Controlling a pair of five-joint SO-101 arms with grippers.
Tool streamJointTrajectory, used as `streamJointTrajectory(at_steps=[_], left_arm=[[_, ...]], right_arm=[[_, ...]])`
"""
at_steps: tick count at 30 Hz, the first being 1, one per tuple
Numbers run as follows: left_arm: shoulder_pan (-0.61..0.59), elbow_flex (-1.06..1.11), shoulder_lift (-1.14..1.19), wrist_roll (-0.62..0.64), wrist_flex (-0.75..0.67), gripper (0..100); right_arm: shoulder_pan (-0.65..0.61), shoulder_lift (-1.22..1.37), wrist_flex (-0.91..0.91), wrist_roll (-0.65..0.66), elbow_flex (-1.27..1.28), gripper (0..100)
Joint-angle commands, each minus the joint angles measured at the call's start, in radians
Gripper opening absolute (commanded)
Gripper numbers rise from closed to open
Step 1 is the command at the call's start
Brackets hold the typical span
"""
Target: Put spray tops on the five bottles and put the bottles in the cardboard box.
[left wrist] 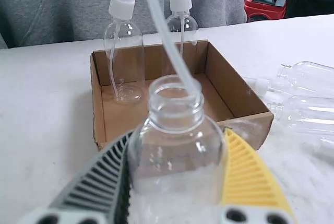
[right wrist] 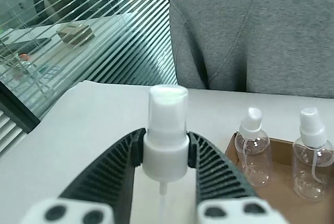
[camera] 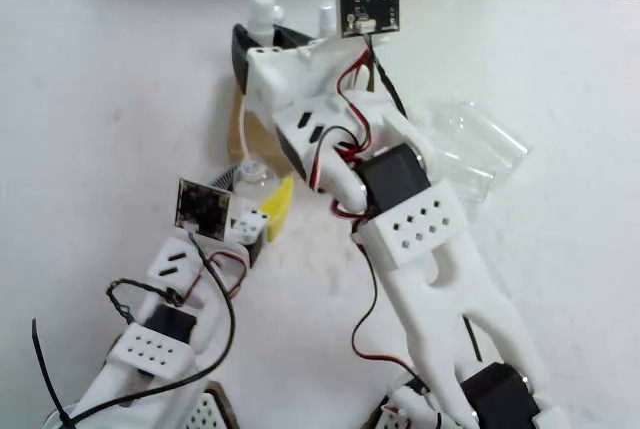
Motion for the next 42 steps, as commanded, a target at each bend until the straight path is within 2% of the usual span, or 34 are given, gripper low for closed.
streamJointTrajectory(at_steps=[1, 14, 28, 42], left_arm=[[-0.004, -0.002, -0.016, -0.006, 0.002, 5], [-0.005, -0.002, -0.015, -0.006, 0.002, 5], [-0.005, -0.002, -0.015, -0.006, 0.002, 5], [-0.004, -0.002, -0.015, -0.006, 0.002, 5]], right_arm=[[-0.001, -0.036, -0.071, -0.009, 0.018, 1.7], [0.015, -0.038, -0.150, -0.002, 0.063, 1.7], [0.056, -0.038, -0.139, -0.006, 0.068, 1.7], [0.047, -0.038, 0.036, -0.009, 0.068, 1.7]])
